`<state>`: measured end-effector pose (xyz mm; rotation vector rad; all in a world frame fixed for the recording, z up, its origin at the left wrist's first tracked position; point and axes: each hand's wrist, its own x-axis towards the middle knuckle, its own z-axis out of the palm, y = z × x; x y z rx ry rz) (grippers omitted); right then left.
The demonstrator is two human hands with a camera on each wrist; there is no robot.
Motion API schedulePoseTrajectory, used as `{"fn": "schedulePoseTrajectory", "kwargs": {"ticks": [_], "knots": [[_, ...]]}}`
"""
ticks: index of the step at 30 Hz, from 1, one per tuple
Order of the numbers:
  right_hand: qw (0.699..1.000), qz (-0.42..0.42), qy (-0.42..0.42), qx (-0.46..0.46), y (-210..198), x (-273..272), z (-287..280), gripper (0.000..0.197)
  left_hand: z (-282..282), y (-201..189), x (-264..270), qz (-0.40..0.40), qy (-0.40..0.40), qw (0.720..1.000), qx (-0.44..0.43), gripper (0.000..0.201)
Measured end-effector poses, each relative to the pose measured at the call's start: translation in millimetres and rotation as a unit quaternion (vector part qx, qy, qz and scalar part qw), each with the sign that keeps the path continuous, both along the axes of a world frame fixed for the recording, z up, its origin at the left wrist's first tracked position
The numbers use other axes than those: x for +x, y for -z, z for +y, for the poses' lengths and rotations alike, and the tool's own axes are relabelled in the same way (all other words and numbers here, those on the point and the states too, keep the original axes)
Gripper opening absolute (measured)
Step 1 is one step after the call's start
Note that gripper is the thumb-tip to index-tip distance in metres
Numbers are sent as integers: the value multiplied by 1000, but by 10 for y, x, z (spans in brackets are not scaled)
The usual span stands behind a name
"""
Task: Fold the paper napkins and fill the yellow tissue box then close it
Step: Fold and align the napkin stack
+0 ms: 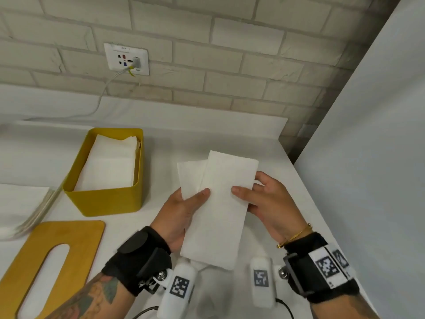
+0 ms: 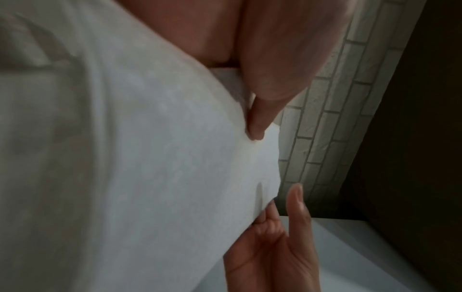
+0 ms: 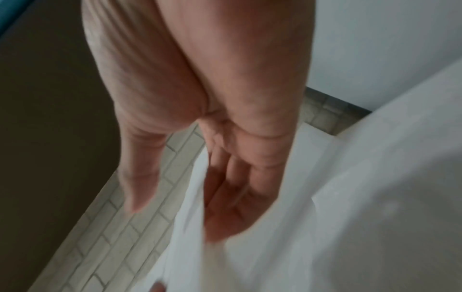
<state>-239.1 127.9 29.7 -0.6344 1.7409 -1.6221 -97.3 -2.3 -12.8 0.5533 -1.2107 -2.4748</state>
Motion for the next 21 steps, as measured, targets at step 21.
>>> {"fn": "schedulePoseTrajectory", "kwargs": {"ticks": [21], "knots": [[996,78,-10,35,219,282,-216,25,3,0,83,-67,-23,997,-26,45]]}}
